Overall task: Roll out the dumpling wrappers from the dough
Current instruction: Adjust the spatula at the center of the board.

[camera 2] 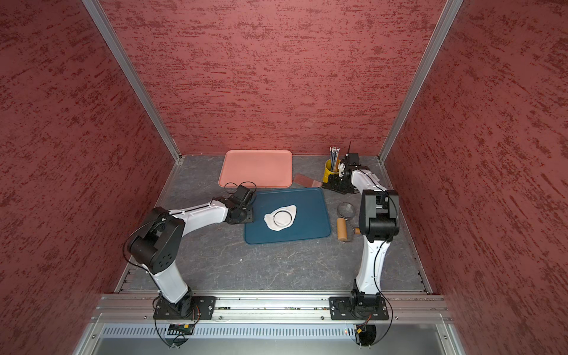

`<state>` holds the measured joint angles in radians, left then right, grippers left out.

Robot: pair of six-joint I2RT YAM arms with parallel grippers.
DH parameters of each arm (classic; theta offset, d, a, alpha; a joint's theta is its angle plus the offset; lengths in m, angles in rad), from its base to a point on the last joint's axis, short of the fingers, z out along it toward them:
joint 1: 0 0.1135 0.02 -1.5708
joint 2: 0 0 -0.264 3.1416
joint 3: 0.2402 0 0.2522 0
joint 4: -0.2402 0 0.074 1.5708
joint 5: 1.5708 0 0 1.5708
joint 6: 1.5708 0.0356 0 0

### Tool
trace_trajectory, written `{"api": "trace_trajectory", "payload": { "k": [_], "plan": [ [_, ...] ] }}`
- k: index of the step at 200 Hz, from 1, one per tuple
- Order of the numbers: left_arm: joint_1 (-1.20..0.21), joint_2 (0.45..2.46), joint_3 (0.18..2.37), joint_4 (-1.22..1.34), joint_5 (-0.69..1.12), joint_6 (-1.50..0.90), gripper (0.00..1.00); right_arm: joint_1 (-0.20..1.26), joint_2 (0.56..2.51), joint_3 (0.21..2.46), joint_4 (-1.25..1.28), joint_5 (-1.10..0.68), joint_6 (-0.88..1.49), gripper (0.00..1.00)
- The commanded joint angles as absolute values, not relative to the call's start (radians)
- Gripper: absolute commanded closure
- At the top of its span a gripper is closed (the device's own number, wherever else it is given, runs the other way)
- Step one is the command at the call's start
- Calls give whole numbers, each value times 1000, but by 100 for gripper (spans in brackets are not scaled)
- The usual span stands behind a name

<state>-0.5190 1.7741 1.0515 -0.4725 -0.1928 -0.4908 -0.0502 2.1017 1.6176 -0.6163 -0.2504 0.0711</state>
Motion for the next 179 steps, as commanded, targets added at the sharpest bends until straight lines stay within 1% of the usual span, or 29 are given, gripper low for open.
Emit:
{"api": "trace_trajectory", "payload": {
  "k": [1,36,86,109,147,179],
  "plan": [
    [-508,1790,1071,-497,-242,-518,43,-50,2138,1696,-589,-289,44,11],
    [-493,1796,1065,-515,-261,-530,44,-47,2175,1713,-594,-319,54,8],
    [-465,1773,1026,-504,-261,-541,45,-50,2189,1695,-563,-308,54,2],
    [-462,1760,1021,-491,-250,-534,45,-51,2190,1706,-544,-288,43,2],
    [-462,1738,1023,-479,-224,-534,46,-51,2257,1762,-563,-331,41,2],
    [-459,1688,1000,-450,-212,-540,46,-53,2241,1763,-585,-358,53,2]
  ]
}}
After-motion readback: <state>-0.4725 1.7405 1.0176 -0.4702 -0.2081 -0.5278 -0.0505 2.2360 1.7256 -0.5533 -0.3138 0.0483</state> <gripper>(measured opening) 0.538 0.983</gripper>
